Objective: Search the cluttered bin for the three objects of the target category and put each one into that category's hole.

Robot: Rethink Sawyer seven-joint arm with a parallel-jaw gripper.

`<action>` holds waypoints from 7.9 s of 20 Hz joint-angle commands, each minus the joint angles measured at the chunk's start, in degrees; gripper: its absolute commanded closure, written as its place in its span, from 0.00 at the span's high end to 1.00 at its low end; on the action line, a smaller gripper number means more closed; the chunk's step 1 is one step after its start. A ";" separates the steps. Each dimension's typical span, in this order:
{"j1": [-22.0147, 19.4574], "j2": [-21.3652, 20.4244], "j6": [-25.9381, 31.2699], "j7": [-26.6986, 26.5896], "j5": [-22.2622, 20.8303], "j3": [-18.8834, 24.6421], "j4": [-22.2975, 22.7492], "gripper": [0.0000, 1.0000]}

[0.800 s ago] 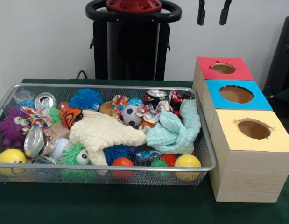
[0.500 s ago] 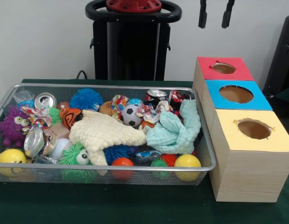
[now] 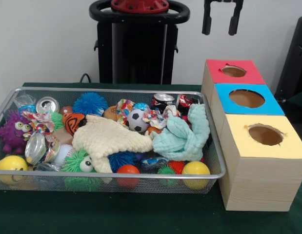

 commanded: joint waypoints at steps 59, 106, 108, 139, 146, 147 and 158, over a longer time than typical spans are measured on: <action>-40.47 2.92 1.41 -12.50 -11.03 25.35 3.54 1.00; -46.35 21.26 -15.25 -0.26 -30.55 24.74 1.50 1.00; -46.51 22.45 -15.94 0.11 -31.48 24.34 0.81 1.00; -52.37 29.95 -17.04 -1.04 -41.16 24.76 -6.07 1.00; -51.42 29.22 -17.85 0.06 -41.72 24.34 -6.35 1.00; -51.34 29.11 -17.96 0.15 -41.74 24.31 -6.38 1.00; -51.24 23.31 -13.18 -0.91 -38.54 26.38 -4.21 1.00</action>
